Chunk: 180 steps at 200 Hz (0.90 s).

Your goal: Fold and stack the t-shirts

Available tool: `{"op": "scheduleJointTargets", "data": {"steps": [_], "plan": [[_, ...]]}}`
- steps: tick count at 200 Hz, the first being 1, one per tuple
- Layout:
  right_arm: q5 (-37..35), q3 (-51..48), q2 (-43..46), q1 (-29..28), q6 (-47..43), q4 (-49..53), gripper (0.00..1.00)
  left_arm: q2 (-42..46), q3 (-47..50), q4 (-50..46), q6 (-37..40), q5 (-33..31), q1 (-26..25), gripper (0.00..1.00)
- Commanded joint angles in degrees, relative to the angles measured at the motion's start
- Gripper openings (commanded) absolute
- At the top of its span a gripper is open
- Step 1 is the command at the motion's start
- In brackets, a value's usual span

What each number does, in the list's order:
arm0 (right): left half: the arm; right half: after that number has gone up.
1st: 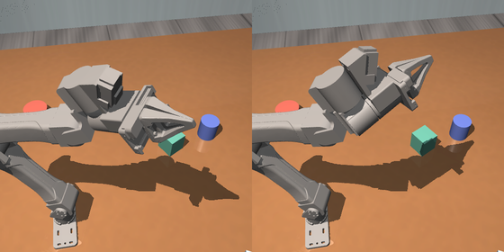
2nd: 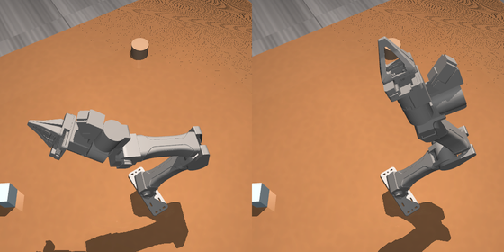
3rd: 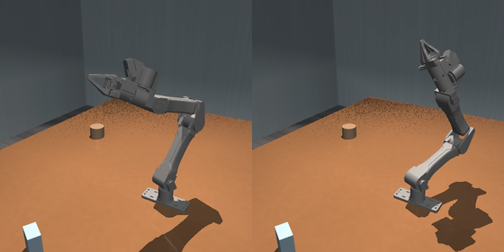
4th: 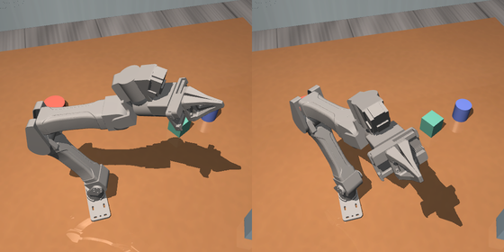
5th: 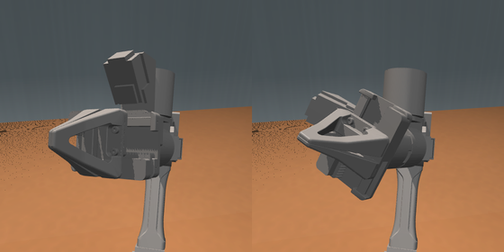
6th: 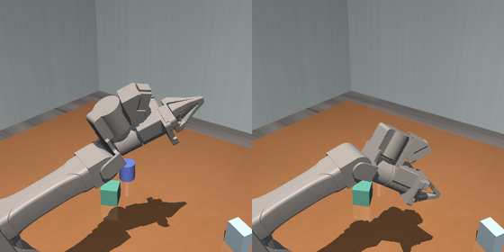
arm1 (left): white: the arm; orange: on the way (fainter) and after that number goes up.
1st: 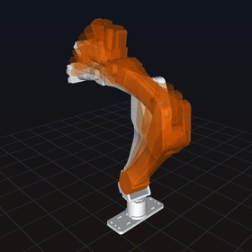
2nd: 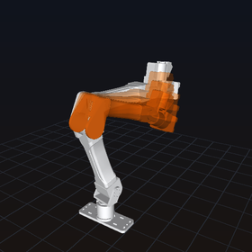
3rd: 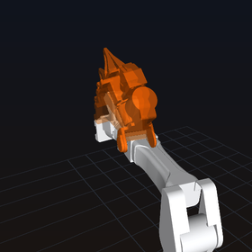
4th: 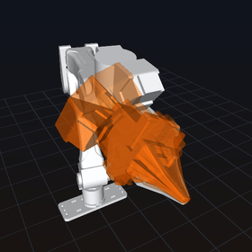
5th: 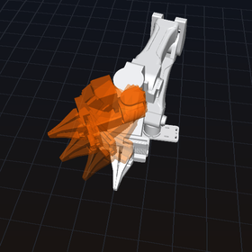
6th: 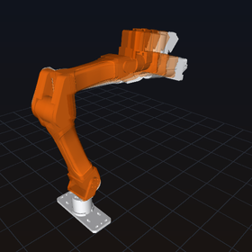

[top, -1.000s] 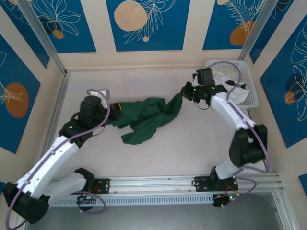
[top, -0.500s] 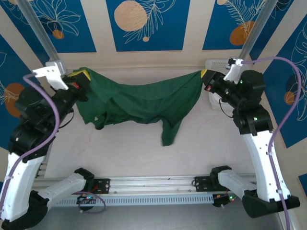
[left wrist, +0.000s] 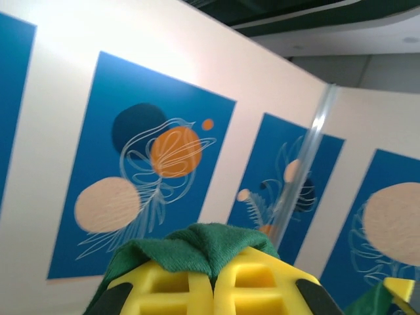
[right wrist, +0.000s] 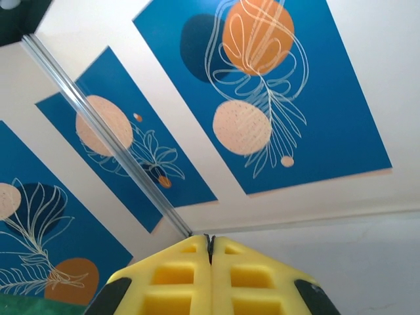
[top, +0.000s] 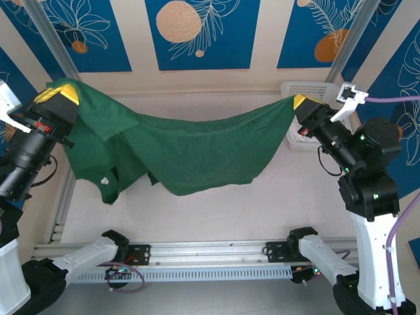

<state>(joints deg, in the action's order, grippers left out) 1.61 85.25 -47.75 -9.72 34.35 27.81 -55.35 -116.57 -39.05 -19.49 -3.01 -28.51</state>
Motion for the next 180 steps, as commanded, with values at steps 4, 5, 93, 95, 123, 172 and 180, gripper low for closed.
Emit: {"op": "scheduleJointTargets", "data": {"steps": [4,5,93,95,123,172,180], "plan": [[-2.77,2.64,2.22,0.3,-2.09,-0.86,0.0,-2.32,-4.99,0.03,-2.38,8.19,0.39,0.0],[-2.76,2.68,2.22,0.31,-2.09,-0.93,0.0,-2.4,-5.16,0.03,-2.48,8.41,0.39,0.0],[-4.31,5.33,-11.7,-0.07,-4.77,0.36,0.0,-18.38,-12.94,-6.61,0.94,-1.38,2.03,0.0],[-4.37,5.42,-12.53,-0.16,-4.87,0.7,0.0,-18.98,-12.9,-6.69,0.94,-1.19,2.42,0.0],[-9.6,4.93,-23.89,-1.71,-8.08,0.49,0.0,-27.48,-6.62,-3.17,-4.36,10.54,12.36,0.0],[-21.13,15.37,-52.96,-0.97,-11.05,-0.66,0.0,-63.31,-22.3,-6.58,-1.48,7.91,22.17,0.35],[-20.9,21.63,-59.92,0.12,-9.86,2.01,0.0,-71.91,-32.78,-11.43,-1.39,2.66,22.79,0.53]]}}
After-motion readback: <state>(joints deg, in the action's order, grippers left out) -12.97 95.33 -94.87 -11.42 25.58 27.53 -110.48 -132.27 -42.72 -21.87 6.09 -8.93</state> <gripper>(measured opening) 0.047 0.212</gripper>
